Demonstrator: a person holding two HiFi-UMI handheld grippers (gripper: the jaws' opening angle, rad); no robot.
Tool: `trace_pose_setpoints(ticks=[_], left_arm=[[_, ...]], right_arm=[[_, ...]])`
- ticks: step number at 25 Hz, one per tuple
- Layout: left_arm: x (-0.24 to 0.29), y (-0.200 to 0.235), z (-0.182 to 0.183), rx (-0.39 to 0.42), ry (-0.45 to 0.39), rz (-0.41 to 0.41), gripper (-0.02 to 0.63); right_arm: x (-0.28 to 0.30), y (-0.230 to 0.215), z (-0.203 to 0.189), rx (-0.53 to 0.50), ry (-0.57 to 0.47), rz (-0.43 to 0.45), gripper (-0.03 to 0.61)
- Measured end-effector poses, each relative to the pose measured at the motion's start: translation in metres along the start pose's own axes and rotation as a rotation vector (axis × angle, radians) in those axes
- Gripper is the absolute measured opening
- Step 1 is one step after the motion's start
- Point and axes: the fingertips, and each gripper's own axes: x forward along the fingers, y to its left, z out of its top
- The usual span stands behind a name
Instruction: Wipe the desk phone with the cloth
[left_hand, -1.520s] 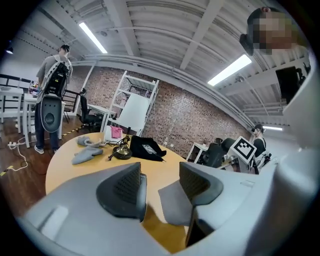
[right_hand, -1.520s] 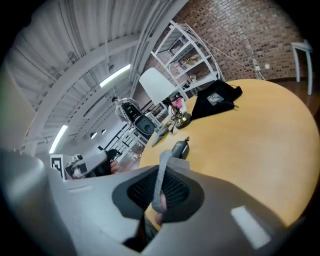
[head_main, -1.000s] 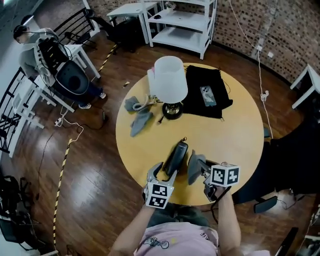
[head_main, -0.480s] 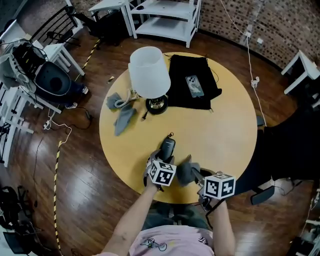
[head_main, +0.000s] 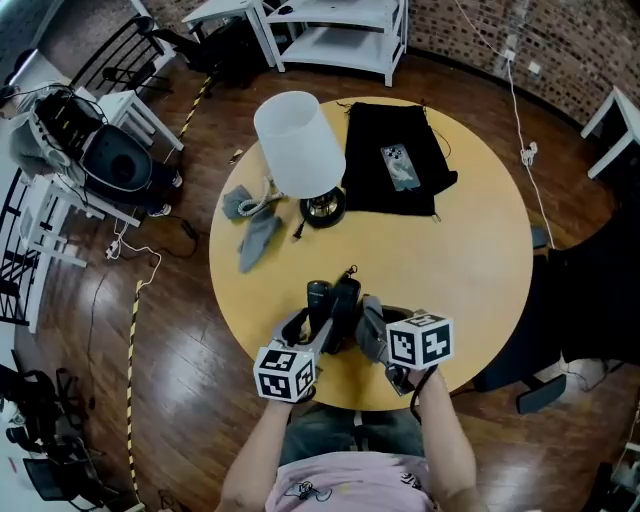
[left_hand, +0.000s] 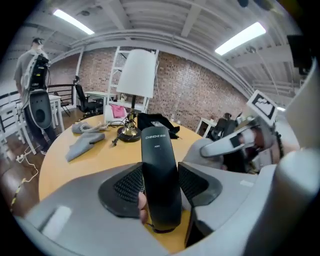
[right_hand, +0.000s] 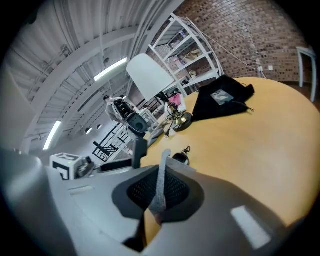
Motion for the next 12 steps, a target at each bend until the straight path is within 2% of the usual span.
trace_pose_setpoints(ticks=[2,6,9,12], left_arm=[[-0.026,0.013,0.011,-0.057,-0.07,0.004,0.23],[-0.058,0.038,0.022,-0.14,-0.157,-0.02,0.227],[-0.065,0.051,0.025,-0.145,-0.175,-0.051,0.227],[-0.067,0.063,0.028,-0.16,-0.186,-0.096,0.227]], right_arm=[[0.035,0.001,0.015,-0.033,0.032,-0.007,0.006],[0.096,-0.013,0.014,-0.039,0.142,-0.105,0.006],[0.115,-0.022,-0.001,0.008,0.207,-0.168,0.006],[0.118,-0.009,-0.04,0.064,0.278,-0.147,0.006]])
